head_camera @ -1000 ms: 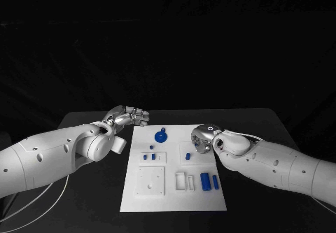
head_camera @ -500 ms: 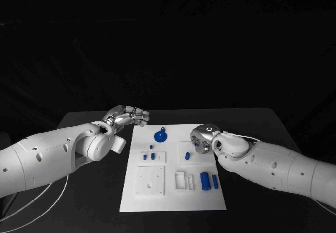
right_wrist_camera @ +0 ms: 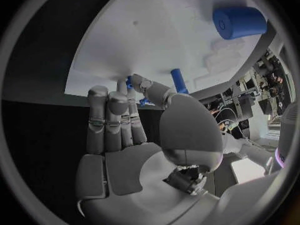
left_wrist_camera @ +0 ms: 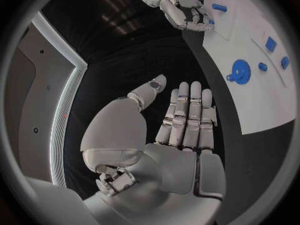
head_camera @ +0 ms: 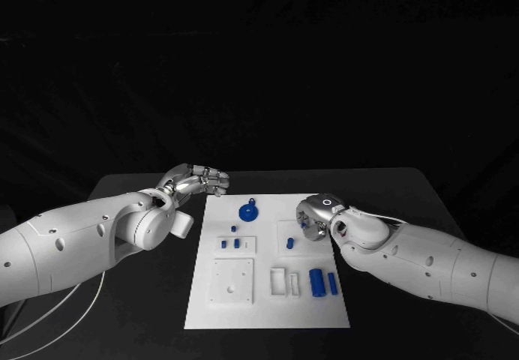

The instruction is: Assemble the parts on the task board

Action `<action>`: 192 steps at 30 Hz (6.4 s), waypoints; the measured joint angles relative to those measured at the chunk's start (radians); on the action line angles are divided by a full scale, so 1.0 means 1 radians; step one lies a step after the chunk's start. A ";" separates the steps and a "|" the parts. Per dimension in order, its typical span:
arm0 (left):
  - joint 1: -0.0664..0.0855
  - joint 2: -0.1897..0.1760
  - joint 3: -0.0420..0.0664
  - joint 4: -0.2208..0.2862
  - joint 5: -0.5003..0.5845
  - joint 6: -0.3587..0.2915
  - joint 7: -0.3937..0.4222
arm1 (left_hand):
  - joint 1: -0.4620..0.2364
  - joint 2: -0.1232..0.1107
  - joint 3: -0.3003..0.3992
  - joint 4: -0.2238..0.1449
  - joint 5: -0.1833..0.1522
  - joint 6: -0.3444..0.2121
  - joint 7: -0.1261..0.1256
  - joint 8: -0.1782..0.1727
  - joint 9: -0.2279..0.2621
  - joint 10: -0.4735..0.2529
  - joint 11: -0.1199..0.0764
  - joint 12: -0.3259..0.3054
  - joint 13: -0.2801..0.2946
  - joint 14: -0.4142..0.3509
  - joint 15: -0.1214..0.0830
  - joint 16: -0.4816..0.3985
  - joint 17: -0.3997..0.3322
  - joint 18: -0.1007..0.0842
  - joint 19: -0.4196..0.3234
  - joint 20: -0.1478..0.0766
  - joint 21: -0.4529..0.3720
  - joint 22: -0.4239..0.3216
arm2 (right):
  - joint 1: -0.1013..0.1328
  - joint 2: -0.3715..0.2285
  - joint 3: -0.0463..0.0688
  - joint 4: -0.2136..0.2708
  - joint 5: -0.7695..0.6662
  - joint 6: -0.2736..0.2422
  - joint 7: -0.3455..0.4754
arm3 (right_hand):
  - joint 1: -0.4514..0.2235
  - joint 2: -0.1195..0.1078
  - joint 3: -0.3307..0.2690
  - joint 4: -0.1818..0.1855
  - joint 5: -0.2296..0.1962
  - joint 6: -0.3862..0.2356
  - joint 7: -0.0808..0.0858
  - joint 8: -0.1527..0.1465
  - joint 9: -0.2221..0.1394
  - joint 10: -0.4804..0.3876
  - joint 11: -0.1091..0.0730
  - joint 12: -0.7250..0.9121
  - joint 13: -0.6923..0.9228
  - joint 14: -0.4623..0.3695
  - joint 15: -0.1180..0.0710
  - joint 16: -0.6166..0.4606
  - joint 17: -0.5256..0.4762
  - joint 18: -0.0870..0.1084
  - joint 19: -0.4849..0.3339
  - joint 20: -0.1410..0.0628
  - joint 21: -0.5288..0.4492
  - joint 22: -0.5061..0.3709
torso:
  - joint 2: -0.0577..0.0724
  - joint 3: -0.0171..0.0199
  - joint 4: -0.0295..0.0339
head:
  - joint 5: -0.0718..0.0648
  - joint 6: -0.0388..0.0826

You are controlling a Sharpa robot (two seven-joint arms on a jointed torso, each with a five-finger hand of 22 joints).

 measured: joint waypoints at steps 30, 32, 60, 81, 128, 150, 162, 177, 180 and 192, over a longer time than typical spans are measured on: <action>0.000 0.002 0.000 -0.011 0.004 -0.004 0.003 | 0.000 0.000 -0.002 0.002 0.000 0.000 0.000 0.000 -0.002 0.000 0.000 0.000 -0.002 0.000 0.000 -0.008 0.004 0.001 0.004 0.004 -0.003 0.000 | 0.001 -0.076 0.058 0.258 0.065 -0.042 0.004 | -0.005 -0.005 0.008 0.008 0.000 0.001 -0.002 -0.003 0.000 0.008 -0.002 0.000 0.008 0.004 -0.004 0.007 -0.001 -0.001 -0.004 -0.004 0.004 0.000 | -0.003 -0.0038 -0.0011 | 0.031 0.004; 0.000 0.003 0.000 -0.012 0.006 -0.006 0.004 | 0.000 0.000 -0.002 0.002 0.000 0.000 0.000 0.000 -0.002 0.000 0.000 0.000 -0.002 0.000 0.000 -0.008 0.004 0.010 0.004 0.004 -0.003 0.000 | 0.001 -0.062 0.058 0.264 0.068 -0.041 0.005 | -0.005 -0.005 0.008 0.008 0.000 0.001 -0.002 -0.003 0.000 0.008 -0.002 0.000 0.008 0.004 -0.004 0.007 -0.002 -0.001 -0.004 -0.004 0.004 0.000 | -0.004 -0.0050 -0.0011 | 0.039 0.003; 0.015 0.039 0.000 -0.014 0.033 -0.046 0.012 | 0.000 0.000 -0.002 0.002 0.000 0.000 0.000 0.004 -0.003 0.000 0.000 0.000 -0.003 0.004 0.003 -0.016 0.011 0.016 0.008 0.007 -0.007 0.000 | -0.045 0.141 -0.046 0.179 0.026 0.009 0.023 | -0.005 -0.005 0.011 0.006 0.004 0.001 -0.002 -0.006 0.000 0.008 -0.002 -0.001 0.017 0.000 -0.005 0.011 -0.005 -0.001 -0.003 -0.003 0.008 0.000 | -0.007 -0.0089 0.0002 | 0.131 -0.032; 0.015 0.041 0.000 -0.017 0.047 -0.054 0.014 | 0.000 0.000 -0.005 0.005 0.000 0.000 0.000 0.008 -0.003 0.000 0.000 0.000 -0.004 0.004 0.003 -0.021 0.014 0.016 0.015 0.007 -0.007 0.000 | -0.072 0.156 -0.047 0.168 -0.003 0.026 0.026 | -0.011 -0.002 0.011 0.006 0.008 0.001 -0.002 -0.009 0.001 0.008 -0.002 -0.001 0.021 0.000 -0.005 0.010 -0.007 -0.001 -0.003 -0.007 0.008 0.000 | -0.007 -0.0085 -0.0013 | 0.165 -0.051; 0.016 0.043 0.000 -0.019 0.049 -0.053 0.012 | 0.000 0.000 -0.005 0.005 0.000 0.000 0.000 0.008 -0.005 0.000 0.000 0.000 -0.006 0.004 0.003 -0.031 0.019 0.015 0.014 0.007 -0.011 0.000 | -0.079 0.172 -0.059 0.153 -0.008 0.030 0.029 | -0.012 -0.004 0.010 0.004 0.008 0.001 -0.001 -0.009 0.002 0.008 -0.002 -0.006 0.027 -0.002 -0.005 0.015 -0.010 -0.006 -0.002 -0.005 0.008 0.000 | -0.008 -0.0095 -0.0012 | 0.181 -0.064; 0.016 0.041 0.000 -0.019 0.049 -0.052 0.009 | 0.000 0.000 -0.007 0.007 0.000 -0.002 0.003 0.008 -0.007 -0.006 0.002 0.000 -0.009 0.004 0.003 -0.039 0.024 0.015 0.018 0.011 -0.015 0.000 | -0.080 0.172 -0.068 0.140 0.034 0.010 0.045 | -0.054 -0.062 -0.056 0.016 0.017 -0.130 0.058 -0.075 -0.022 -0.098 0.054 -0.115 0.004 -0.027 0.029 0.021 -0.031 -0.017 -0.009 -0.009 0.012 0.000 | -0.008 -0.0091 -0.0019 | 0.184 -0.067; 0.016 0.034 0.000 -0.019 0.049 -0.051 0.007 | 0.000 0.000 -0.007 0.007 0.000 -0.003 0.004 0.008 -0.008 -0.010 0.004 0.000 -0.010 0.004 0.003 -0.039 0.025 0.015 0.018 0.011 -0.019 0.000 | -0.070 0.088 -0.067 0.237 0.067 -0.019 0.047 | -0.051 -0.086 -0.076 0.024 0.027 -0.144 0.065 -0.083 -0.025 -0.110 0.060 -0.121 -0.006 -0.030 0.035 0.021 -0.036 -0.025 -0.011 -0.007 0.012 0.000 | -0.009 -0.0082 -0.0035 | 0.178 -0.060; 0.017 0.029 -0.001 -0.040 0.050 -0.050 0.007 | 0.000 0.000 -0.007 0.007 0.000 -0.003 0.004 0.008 -0.008 -0.010 0.004 0.000 -0.010 0.000 0.007 -0.043 0.026 0.014 0.018 0.011 -0.019 0.000 | 0.023 -0.098 0.044 0.355 0.123 0.037 0.046 | -0.049 -0.106 -0.118 0.043 0.044 -0.172 0.063 -0.089 -0.030 -0.135 0.069 -0.136 -0.017 -0.034 0.046 0.038 -0.045 -0.027 -0.015 -0.003 0.012 0.000 | -0.010 -0.0083 -0.0051 | 0.149 -0.035; 0.017 0.029 -0.001 -0.043 0.050 -0.050 0.007 | 0.000 0.000 -0.007 0.007 0.000 -0.003 0.004 0.008 -0.008 -0.010 0.004 0.000 -0.010 0.000 0.007 -0.043 0.027 0.014 0.018 0.011 -0.019 0.000 | 0.038 -0.118 0.047 0.346 0.129 0.059 0.046 | -0.054 -0.101 -0.144 0.036 0.051 -0.185 0.056 -0.089 -0.030 -0.144 0.072 -0.136 -0.021 -0.036 0.048 0.041 -0.045 -0.027 -0.017 -0.002 0.012 0.000 | -0.010 -0.0083 -0.0054 | 0.145 -0.031; 0.017 0.031 -0.001 -0.045 0.050 -0.048 0.008 | 0.000 0.000 -0.007 0.007 0.000 -0.003 0.004 0.008 -0.008 -0.010 0.004 0.000 -0.010 0.000 0.007 -0.043 0.028 0.014 0.018 0.011 -0.019 0.000 | 0.045 -0.081 0.025 0.246 0.125 0.130 0.043 | -0.058 -0.105 -0.166 0.033 0.019 -0.193 0.039 -0.089 -0.032 -0.168 0.081 -0.140 -0.034 -0.045 0.056 0.050 -0.052 -0.027 -0.019 0.000 0.012 0.000 | -0.011 -0.0070 -0.0055 | 0.143 -0.026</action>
